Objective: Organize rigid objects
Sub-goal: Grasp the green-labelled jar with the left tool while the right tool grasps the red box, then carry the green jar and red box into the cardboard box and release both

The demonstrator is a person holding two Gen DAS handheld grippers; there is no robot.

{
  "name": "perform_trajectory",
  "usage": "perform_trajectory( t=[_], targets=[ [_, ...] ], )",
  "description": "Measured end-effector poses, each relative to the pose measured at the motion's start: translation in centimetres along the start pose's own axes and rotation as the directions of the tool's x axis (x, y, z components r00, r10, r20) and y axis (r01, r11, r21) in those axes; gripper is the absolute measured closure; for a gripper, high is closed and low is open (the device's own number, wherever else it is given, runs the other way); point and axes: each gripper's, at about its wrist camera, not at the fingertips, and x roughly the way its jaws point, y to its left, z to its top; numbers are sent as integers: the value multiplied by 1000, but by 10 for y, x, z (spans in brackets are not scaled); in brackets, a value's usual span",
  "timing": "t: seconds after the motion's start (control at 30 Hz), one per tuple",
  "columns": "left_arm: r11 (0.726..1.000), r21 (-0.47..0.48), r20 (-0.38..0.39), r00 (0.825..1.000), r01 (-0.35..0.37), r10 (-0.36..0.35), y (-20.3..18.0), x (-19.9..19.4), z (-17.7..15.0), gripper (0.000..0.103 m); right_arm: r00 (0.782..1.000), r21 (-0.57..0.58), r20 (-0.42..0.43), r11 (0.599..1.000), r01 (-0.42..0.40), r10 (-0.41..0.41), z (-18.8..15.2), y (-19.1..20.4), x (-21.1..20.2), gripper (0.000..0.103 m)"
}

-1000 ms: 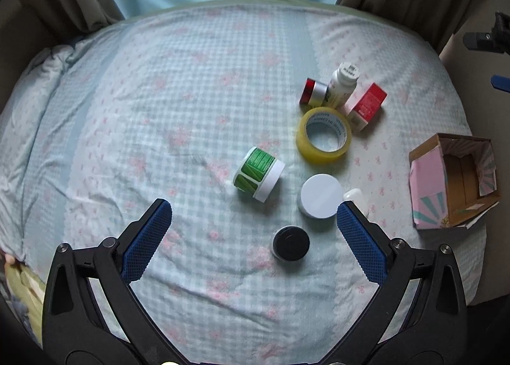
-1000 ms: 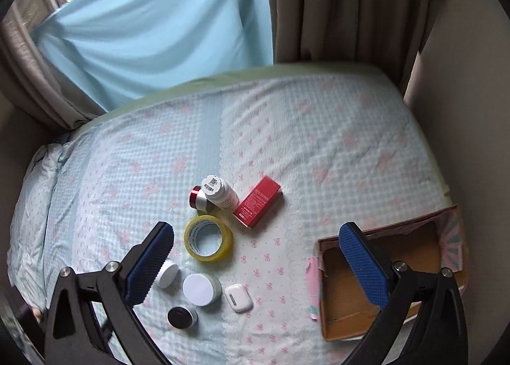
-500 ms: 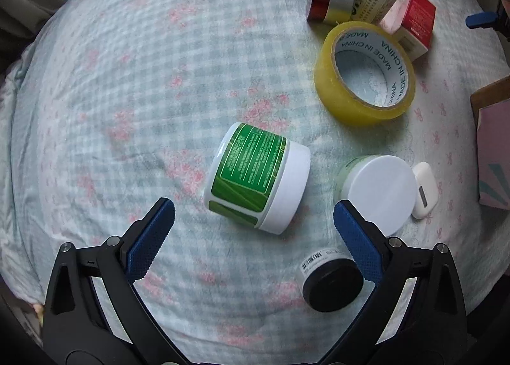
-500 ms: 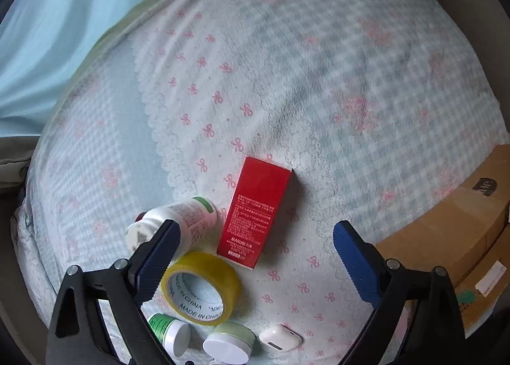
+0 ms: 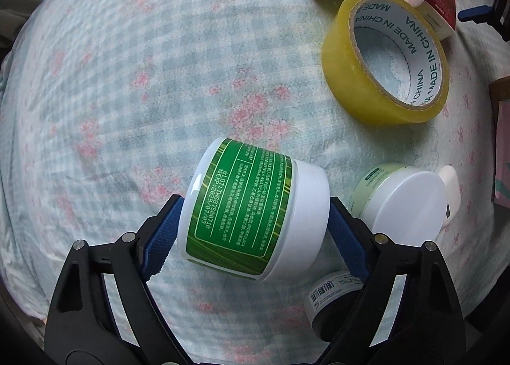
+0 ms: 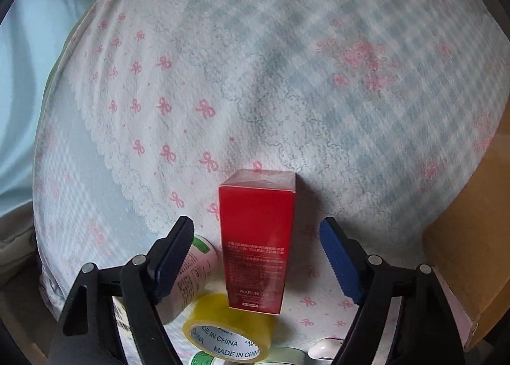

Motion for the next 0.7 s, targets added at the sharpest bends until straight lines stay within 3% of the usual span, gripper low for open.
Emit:
perform_trajectory(
  t=[0.17, 0.27, 0.37, 0.47, 0.57, 0.7],
  targets=[
    [1000, 9, -11, 1000, -8, 8, -6, 11, 6, 27, 999, -7, -43, 1000, 9, -10, 8, -12, 24, 32],
    [1000, 6, -9, 1000, -28, 28, -5, 13, 7, 42, 999, -33, -32, 999, 41, -42, 7, -9, 30, 36],
    [1000, 3, -5, 1000, -1, 1, 1, 15, 9, 43, 996, -83, -9, 992, 91, -92, 5, 7, 39, 43],
    [1000, 26, 4, 1000, -13, 13, 0, 14, 8, 44, 993, -134, 0, 984, 119, -120, 4, 21, 40, 62],
    [1000, 26, 21, 1000, -8, 8, 3, 11, 7, 45, 989, -151, 4, 978, 146, -147, 7, 27, 43, 63],
    [1000, -2, 46, 999, 24, -24, 11, 2, 1, 50, 992, -164, 16, 978, 127, -126, -1, 30, 32, 63]
  ],
)
